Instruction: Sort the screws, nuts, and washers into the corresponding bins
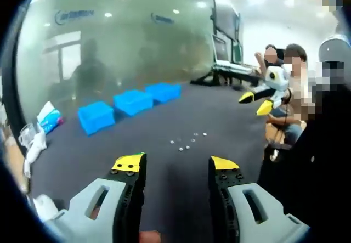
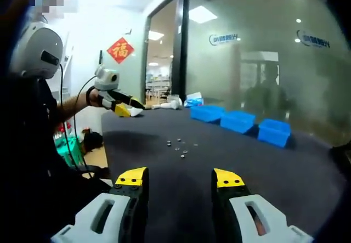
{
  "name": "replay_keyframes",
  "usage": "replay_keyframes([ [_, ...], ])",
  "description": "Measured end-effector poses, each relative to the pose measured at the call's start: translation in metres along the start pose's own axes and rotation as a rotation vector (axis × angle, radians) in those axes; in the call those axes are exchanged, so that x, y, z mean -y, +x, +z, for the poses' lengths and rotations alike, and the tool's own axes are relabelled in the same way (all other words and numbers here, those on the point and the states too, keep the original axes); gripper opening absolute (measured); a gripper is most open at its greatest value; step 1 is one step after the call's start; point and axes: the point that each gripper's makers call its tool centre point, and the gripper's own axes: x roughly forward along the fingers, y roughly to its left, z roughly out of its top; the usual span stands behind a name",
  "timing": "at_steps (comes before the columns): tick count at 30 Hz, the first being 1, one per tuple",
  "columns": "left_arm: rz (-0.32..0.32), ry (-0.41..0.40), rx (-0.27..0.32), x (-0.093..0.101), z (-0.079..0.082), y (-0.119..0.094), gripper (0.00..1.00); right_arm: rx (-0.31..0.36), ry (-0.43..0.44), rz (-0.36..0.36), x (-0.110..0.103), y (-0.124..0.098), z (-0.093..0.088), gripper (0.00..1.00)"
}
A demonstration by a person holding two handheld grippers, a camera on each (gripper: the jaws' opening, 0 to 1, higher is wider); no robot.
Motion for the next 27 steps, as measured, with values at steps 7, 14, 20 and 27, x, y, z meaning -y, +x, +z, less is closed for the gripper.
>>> replay_keyframes([
  [7,-0.089,0.057,-0.116,0.009,-0.002,0.031,0.43,-0.006,0.000,0.009,-0.003,0.002,-0.002,0.42],
  [14,-0.141,0.072,-0.220,0.010,-0.008,0.056,0.39,-0.016,-0.012,0.029,-0.007,0.005,-0.006,0.42],
  [20,-0.184,0.103,-0.293,0.010,-0.011,0.077,0.37,-0.015,-0.006,0.034,-0.008,0.005,-0.009,0.42],
  [27,-0.228,0.113,-0.377,0.014,-0.024,0.097,0.32,-0.017,0.000,0.036,-0.008,0.005,-0.012,0.42],
])
